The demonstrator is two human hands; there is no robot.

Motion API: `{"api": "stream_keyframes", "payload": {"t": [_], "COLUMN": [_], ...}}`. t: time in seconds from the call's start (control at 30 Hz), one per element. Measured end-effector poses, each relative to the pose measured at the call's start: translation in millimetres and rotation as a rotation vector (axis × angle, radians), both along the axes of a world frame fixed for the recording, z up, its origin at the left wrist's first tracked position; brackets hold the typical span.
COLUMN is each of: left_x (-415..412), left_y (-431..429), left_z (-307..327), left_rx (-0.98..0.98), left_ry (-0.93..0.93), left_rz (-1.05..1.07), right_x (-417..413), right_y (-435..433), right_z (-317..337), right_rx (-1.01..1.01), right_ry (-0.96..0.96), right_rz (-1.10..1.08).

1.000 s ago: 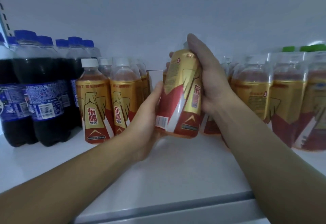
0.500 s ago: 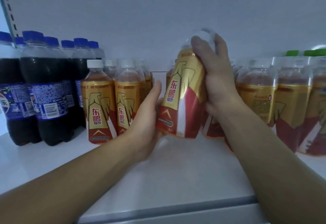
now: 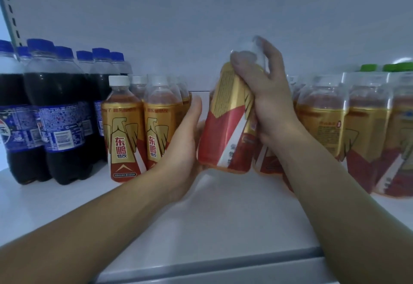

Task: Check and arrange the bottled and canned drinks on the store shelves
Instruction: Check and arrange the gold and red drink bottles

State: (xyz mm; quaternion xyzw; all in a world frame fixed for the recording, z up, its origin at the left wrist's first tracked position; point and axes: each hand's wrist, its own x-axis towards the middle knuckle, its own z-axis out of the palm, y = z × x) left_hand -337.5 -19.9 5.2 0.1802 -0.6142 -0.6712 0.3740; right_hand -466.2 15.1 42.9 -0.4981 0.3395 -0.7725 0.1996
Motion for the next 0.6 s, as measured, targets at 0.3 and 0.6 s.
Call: {"api": "stream_keyframes", "payload": {"t": [0.3,0.6], "left_x": [6.4,18.3], "left_y": [7.8,0.7], "left_z": [-7.9,-5.2], "left_rx": [0.302,0.455], "left_ry": [0.142,0.194], "left_rz": [-0.234,-0.803], "right_x": [-2.9,-9.9], "right_y": [-9.1,4.2], "right_z": [0.4,5.4], "right_rx": [0.246,0.481], "right_ry": [-0.079,-0.139], "right_rz": [0.278,0.533]}}
